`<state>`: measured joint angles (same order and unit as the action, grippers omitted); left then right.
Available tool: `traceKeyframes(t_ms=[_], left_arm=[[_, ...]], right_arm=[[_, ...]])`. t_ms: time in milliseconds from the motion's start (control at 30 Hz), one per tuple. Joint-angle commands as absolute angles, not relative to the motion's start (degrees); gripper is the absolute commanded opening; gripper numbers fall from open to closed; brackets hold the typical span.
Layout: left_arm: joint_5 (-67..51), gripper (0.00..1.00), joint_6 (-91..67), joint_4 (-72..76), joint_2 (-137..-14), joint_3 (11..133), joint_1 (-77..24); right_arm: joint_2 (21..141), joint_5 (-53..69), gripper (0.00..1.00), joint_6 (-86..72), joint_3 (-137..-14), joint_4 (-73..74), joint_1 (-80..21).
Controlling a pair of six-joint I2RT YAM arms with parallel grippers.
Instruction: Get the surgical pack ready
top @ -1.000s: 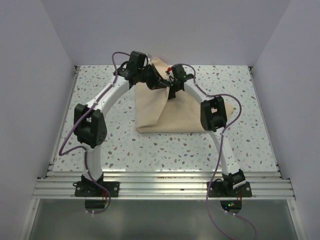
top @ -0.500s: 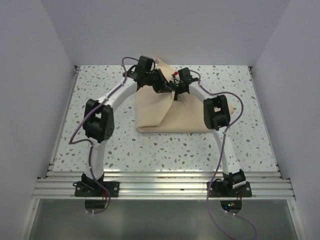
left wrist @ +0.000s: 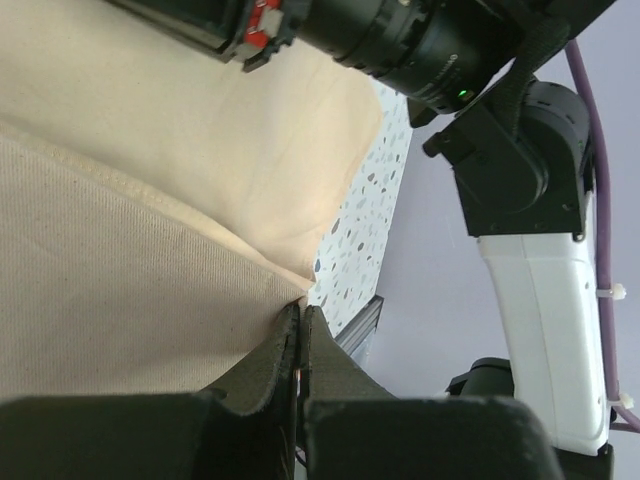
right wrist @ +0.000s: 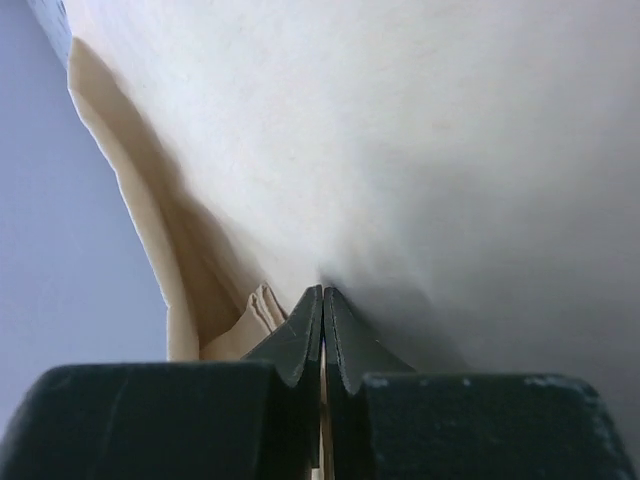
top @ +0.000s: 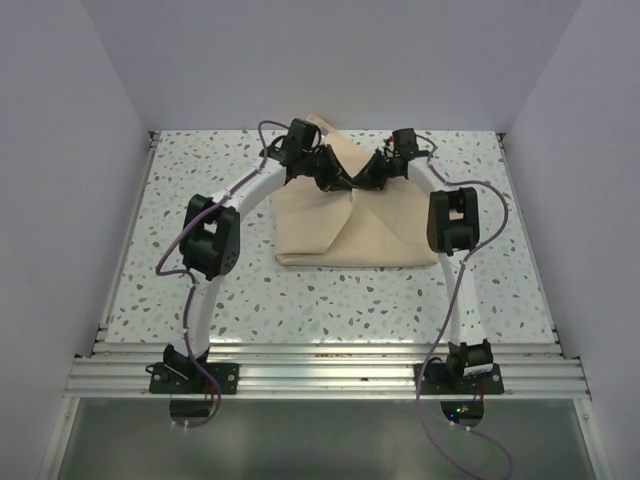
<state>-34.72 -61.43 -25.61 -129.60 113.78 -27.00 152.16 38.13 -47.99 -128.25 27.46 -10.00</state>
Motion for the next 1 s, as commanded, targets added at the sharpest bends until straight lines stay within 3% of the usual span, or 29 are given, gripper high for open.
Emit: traceKeyframes(t_ms=[0, 200, 300, 333, 367, 433, 533, 800, 967], left_arm=[[-37.88, 0.0, -63.37, -20.83, -131.3, 116.54, -28.39], [-38.23, 0.02, -62.67, -21.62, -131.49, 115.32, -28.92], [-37.62, 0.2, -60.74, -24.07, -130.96, 114.43, -28.92], [-37.27, 0.35, -60.12, -25.3, -131.04, 114.78, -28.92], [-37.18, 0.41, -58.81, -26.36, -131.13, 115.05, -28.83], [-37.36, 0.5, -56.18, -28.89, -131.4, 115.75, -28.83], [-36.13, 0.57, -51.18, -32.68, -130.0, 116.28, -28.39], [-30.06, 0.57, -38.06, -36.92, -119.98, 111.21, -25.75], [-33.21, 0.37, -37.09, -29.54, -113.39, 96.26, -25.75]], right_arm=[[147.75, 34.63, 0.0, -47.9, -126.04, 27.68, -7.57], [145.55, 33.75, 0.0, -44.56, -125.33, 31.2, -6.15], [144.32, 33.22, 0.0, -43.51, -124.89, 32.17, -5.89], [144.06, 33.14, 0.0, -42.9, -125.07, 32.6, -5.89], [143.7, 32.79, 0.0, -42.63, -125.42, 32.96, -5.8], [143.53, 32.7, 0.01, -41.67, -126.21, 34.62, -5.8], [142.56, 31.64, 0.01, -39.74, -127.53, 37.6, -5.63], [129.67, 21.46, 0.03, -31.91, -119.37, 43.95, -4.92], [120.77, 18.28, 0.06, -30.94, -106.29, 41.31, -2.91]])
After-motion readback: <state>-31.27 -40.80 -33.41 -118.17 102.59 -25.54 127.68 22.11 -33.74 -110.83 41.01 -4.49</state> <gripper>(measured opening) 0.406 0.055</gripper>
